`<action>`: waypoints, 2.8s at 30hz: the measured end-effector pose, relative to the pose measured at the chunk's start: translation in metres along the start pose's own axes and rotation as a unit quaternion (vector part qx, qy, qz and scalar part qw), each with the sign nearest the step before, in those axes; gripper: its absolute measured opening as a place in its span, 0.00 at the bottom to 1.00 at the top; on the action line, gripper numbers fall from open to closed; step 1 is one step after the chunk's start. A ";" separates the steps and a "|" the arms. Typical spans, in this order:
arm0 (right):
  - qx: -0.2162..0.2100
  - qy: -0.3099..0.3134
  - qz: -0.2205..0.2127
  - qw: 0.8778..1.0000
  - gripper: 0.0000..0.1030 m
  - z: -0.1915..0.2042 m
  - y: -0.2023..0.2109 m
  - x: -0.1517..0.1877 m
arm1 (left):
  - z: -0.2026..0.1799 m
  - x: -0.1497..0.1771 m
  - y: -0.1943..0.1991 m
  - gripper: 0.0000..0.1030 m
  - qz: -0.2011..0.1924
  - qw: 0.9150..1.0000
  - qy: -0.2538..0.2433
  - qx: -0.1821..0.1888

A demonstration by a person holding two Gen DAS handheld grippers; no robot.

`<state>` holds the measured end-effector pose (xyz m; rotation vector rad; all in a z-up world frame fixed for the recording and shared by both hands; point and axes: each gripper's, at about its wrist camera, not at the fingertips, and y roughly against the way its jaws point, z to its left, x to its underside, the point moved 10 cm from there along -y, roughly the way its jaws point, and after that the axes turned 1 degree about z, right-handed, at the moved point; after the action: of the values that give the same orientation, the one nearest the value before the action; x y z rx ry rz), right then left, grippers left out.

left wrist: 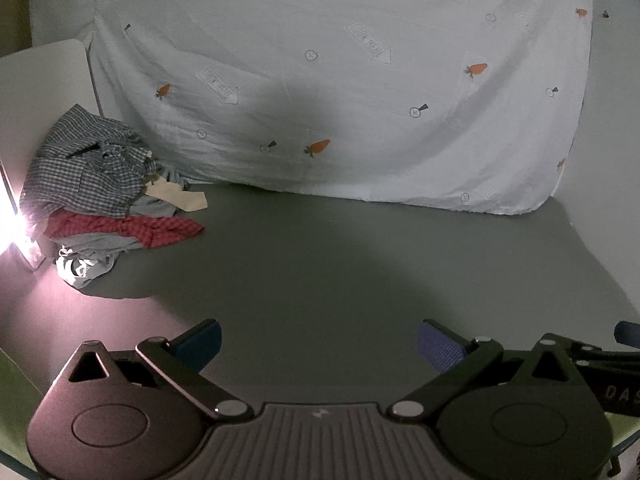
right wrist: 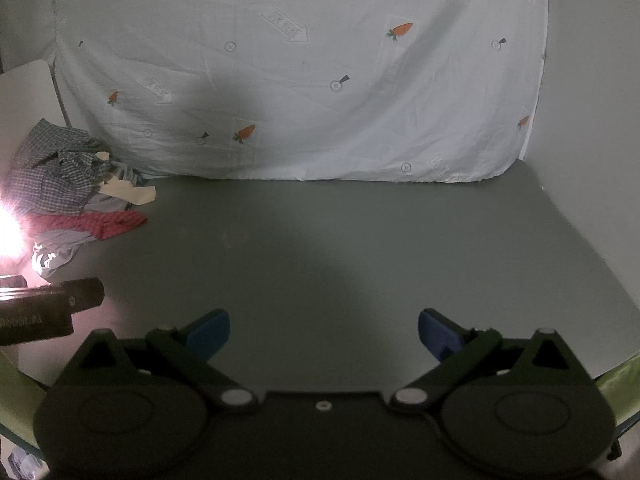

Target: Fold clothes

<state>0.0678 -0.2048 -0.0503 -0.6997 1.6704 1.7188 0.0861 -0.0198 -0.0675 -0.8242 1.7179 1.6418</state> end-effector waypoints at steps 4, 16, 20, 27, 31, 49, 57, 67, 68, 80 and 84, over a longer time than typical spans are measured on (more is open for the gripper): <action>-0.002 0.002 0.003 1.000 0.99 -0.003 0.001 -0.001 | -0.002 0.003 0.002 1.00 -0.001 1.000 -0.002 0.002; -0.008 0.002 0.006 1.000 0.99 -0.013 -0.001 -0.003 | -0.008 0.004 0.005 1.00 0.006 1.000 -0.003 0.004; -0.011 0.002 0.006 1.000 0.99 -0.022 -0.004 -0.004 | -0.010 0.000 0.005 1.00 0.011 1.000 -0.004 0.003; -0.017 0.002 0.006 1.000 0.99 -0.038 -0.008 -0.005 | -0.029 0.008 0.007 1.00 0.022 1.000 -0.003 -0.003; -0.020 0.001 0.006 1.000 0.99 -0.048 -0.010 -0.005 | -0.041 0.012 0.008 1.00 0.028 1.000 0.001 -0.007; -0.062 0.012 -0.025 0.998 0.93 -0.076 -0.064 -0.024 | -0.095 0.038 -0.030 1.00 0.121 0.990 0.040 0.052; -0.056 0.040 -0.023 0.997 0.79 -0.050 -0.112 -0.040 | -0.032 0.023 -0.096 0.96 0.170 0.974 0.123 0.087; -0.053 0.093 -0.043 0.993 0.51 0.086 -0.177 -0.097 | 0.137 -0.059 -0.183 0.71 0.096 0.986 0.139 -0.018; -0.056 0.097 -0.043 0.993 0.48 0.100 -0.185 -0.103 | 0.154 -0.064 -0.188 0.67 0.092 0.985 0.141 -0.031; -0.094 0.212 -0.058 0.971 0.14 0.269 -0.282 -0.179 | 0.316 -0.167 -0.300 0.77 0.013 0.982 0.030 -0.184; -0.102 0.230 -0.040 0.967 0.25 0.298 -0.319 -0.194 | 0.346 -0.202 -0.352 0.82 -0.003 0.982 0.062 -0.180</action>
<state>0.4517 0.0752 -0.0999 -1.3285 1.7414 1.7771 0.4924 0.3181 -0.1381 -1.1187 1.5149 1.9677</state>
